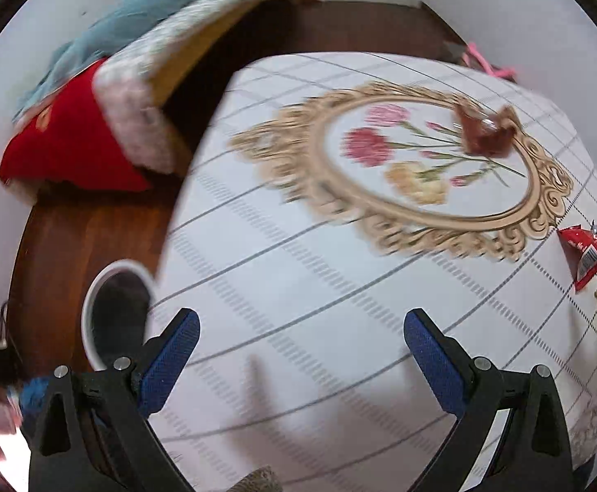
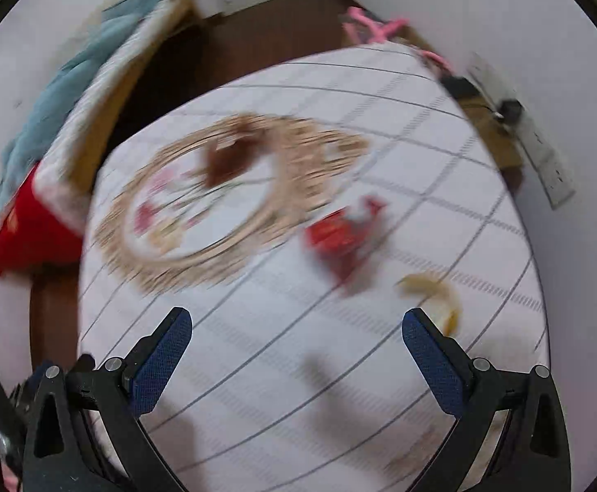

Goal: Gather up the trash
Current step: 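Grasp the brown snack wrapper with the left tool while the right tool grasps the red candy wrapper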

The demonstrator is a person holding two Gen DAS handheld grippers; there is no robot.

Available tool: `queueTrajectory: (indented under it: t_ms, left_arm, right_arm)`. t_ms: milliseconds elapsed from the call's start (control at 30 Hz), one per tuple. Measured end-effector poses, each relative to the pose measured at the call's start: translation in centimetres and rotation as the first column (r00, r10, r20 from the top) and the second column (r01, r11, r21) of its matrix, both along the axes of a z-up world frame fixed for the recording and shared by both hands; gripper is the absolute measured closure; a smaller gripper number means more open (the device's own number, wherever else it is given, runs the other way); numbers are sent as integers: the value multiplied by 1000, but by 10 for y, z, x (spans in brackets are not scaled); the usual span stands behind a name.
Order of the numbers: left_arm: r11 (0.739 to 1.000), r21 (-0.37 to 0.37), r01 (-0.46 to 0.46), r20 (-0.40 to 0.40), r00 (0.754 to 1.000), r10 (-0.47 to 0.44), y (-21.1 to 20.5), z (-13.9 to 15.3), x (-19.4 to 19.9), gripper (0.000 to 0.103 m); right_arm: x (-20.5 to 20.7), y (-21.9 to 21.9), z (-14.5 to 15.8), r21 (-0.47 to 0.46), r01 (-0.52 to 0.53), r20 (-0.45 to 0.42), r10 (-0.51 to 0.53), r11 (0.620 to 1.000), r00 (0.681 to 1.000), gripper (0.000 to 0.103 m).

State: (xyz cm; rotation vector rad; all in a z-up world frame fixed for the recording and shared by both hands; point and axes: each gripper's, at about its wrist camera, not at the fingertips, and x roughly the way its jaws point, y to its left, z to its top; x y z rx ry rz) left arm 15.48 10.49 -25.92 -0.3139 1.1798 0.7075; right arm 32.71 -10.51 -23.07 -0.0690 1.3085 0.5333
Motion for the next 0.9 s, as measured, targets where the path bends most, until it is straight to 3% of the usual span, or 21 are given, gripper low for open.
queueTrajectory:
  t_ms: [100,267,367,433,533,800,900]
  left_arm:
    - [999,-3,33,-19,999,-33,-4,-5,34,1]
    - [998,-5,66,-18,998,-66,0,-2,77,1]
    - [995,-1,102,-5,995,-102,1,2,103,1]
    - [990,-2,142,1,990,-142,-1,3,116,1]
    - [975,15,224,-7,975,-224,-7,4,143,1]
    - [952,-156,265,36,964,-262,-3,-16,211,2]
    - [951,-173,255,22,967,-255,-4,-31,230,3]
  right_arm:
    - [32,-3,-23,-2,36,-45,-36,999,998,2]
    - [58,8,-48,31,31,-94,-28,999,995,23]
    - [62,17,-56,30,19,-95,-16,999,995,42]
    - [59,24,-57,21,1,-96,1,1000,995,69]
    - [60,26,-51,38,-13,-79,16,999,997,86]
    - [102,20,-31,57,70,-23,-69,996,997,89]
    - [120,18,-36,43,106,-33,-105,993,994,89]
